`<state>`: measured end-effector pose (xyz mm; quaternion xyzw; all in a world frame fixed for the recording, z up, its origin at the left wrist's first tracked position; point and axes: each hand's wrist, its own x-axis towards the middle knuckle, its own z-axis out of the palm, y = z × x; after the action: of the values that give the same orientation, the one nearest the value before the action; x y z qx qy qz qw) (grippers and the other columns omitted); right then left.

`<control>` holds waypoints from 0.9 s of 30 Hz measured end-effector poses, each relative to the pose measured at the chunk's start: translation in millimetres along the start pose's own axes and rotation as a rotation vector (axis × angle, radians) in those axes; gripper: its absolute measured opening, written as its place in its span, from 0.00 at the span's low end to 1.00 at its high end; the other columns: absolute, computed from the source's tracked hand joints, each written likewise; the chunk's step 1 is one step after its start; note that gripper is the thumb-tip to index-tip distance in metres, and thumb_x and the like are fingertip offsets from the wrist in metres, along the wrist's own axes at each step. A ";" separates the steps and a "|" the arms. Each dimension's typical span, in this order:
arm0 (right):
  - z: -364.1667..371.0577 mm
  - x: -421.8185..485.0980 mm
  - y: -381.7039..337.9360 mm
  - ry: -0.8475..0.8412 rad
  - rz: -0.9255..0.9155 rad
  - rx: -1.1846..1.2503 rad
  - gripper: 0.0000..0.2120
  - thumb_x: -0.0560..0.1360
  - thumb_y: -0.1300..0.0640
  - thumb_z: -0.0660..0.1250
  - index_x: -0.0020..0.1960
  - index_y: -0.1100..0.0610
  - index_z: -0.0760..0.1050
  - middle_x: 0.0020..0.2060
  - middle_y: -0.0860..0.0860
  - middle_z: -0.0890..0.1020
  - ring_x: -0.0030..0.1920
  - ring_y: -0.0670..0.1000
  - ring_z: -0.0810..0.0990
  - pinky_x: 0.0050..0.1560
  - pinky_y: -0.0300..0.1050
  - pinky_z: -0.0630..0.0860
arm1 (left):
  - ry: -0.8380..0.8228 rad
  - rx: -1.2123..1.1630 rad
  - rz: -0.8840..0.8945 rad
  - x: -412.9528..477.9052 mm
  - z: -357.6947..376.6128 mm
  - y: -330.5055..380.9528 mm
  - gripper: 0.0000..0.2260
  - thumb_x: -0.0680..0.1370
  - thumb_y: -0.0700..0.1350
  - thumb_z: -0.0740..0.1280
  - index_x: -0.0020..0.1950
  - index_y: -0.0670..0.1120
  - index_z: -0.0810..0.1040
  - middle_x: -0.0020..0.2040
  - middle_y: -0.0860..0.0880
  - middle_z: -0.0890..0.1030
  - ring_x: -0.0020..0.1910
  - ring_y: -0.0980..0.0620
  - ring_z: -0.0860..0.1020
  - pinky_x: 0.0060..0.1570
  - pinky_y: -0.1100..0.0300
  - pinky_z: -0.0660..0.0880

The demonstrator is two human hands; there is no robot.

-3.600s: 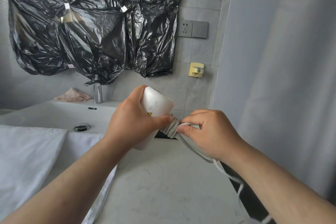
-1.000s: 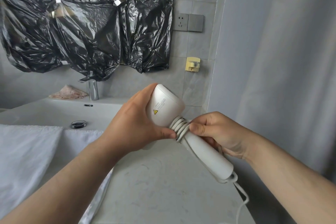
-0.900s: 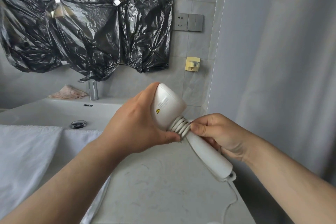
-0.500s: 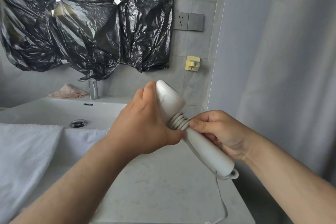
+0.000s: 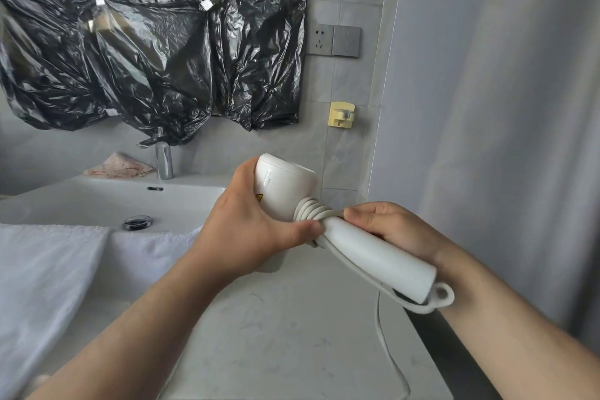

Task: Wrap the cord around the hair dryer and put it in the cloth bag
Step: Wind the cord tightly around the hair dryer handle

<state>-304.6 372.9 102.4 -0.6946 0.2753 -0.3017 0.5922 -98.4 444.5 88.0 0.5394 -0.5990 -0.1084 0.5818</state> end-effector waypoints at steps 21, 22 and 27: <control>67.0 11.2 21.9 0.236 -0.182 -0.132 0.14 0.80 0.66 0.57 0.59 0.56 0.77 0.49 0.58 0.83 0.32 0.51 0.77 0.32 0.43 0.76 | 0.435 -0.225 -0.158 5.4 23.6 -9.8 0.33 0.58 0.58 0.80 0.58 0.53 0.72 0.49 0.53 0.82 0.44 0.57 0.82 0.38 0.59 0.78; 65.8 9.7 21.8 0.220 -0.153 -0.190 0.12 0.80 0.64 0.59 0.57 0.54 0.79 0.47 0.55 0.84 0.32 0.51 0.76 0.31 0.43 0.75 | 0.464 -0.193 -0.135 5.7 22.0 -8.9 0.31 0.59 0.57 0.81 0.57 0.55 0.71 0.48 0.55 0.80 0.44 0.59 0.80 0.37 0.62 0.75; 51.6 4.8 8.3 0.207 -0.133 -0.648 0.07 0.75 0.59 0.66 0.49 0.62 0.78 0.35 0.54 0.75 0.35 0.50 0.69 0.35 0.44 0.65 | 0.420 0.078 -0.017 6.0 10.8 -10.9 0.35 0.56 0.61 0.80 0.56 0.58 0.66 0.49 0.59 0.74 0.47 0.59 0.75 0.42 0.62 0.71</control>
<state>-263.1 402.0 88.6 -0.8286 0.3699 -0.3054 0.2886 -99.9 430.2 80.0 0.5772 -0.4638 0.0247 0.6717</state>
